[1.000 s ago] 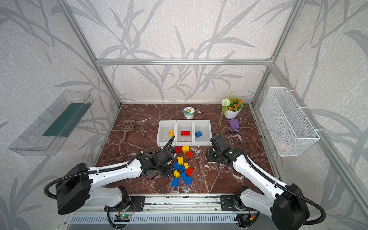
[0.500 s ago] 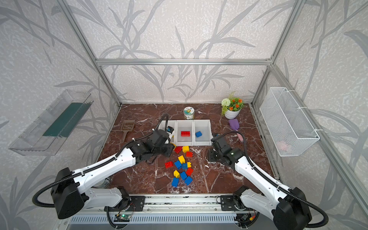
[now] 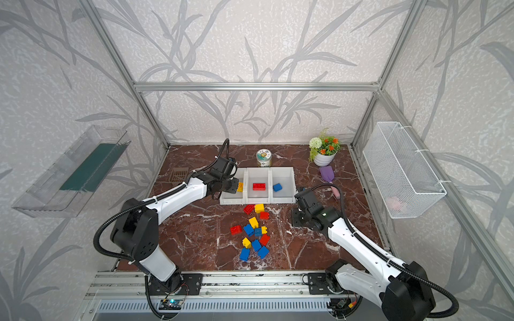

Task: Sort the legos into containers by color
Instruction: Place the lego in the container, then pick up the lego from the center of the table.

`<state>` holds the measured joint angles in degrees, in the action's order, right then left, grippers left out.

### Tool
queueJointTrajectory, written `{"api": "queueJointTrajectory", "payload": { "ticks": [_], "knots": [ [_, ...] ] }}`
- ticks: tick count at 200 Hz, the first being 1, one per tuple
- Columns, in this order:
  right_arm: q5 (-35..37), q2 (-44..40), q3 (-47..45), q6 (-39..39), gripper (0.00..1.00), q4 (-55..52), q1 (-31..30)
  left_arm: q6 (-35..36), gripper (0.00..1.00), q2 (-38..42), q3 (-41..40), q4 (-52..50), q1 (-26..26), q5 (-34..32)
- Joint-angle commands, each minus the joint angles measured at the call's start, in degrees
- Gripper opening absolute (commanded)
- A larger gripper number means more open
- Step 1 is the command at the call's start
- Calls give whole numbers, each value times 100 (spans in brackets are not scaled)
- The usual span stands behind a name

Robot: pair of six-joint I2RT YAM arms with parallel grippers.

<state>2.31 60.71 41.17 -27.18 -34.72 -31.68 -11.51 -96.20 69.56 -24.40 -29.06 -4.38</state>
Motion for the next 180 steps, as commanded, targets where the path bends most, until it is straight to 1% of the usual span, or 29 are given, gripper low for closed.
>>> {"api": "queueJointTrajectory", "payload": {
  "ticks": [1,9,25,35,54,87,154,180],
  "knots": [
    [125,-78,131,68,52,-81,-24,4,34,23,167,28,17,68],
    [139,-72,129,66,52,-45,-29,4,36,31,150,56,22,103],
    [147,-30,150,79,52,6,-28,-31,47,31,145,66,21,106],
    [147,8,181,89,53,13,-25,-46,52,54,134,59,19,74],
    [147,69,200,113,54,48,-28,-71,57,108,96,62,22,52],
    [141,123,53,19,55,210,-23,-206,58,351,-41,-59,32,-16],
    [25,348,129,45,54,288,-52,-469,58,1344,-953,297,100,-269],
    [11,496,163,44,54,304,-201,-562,58,1649,-1206,278,124,-350]
  ]
}}
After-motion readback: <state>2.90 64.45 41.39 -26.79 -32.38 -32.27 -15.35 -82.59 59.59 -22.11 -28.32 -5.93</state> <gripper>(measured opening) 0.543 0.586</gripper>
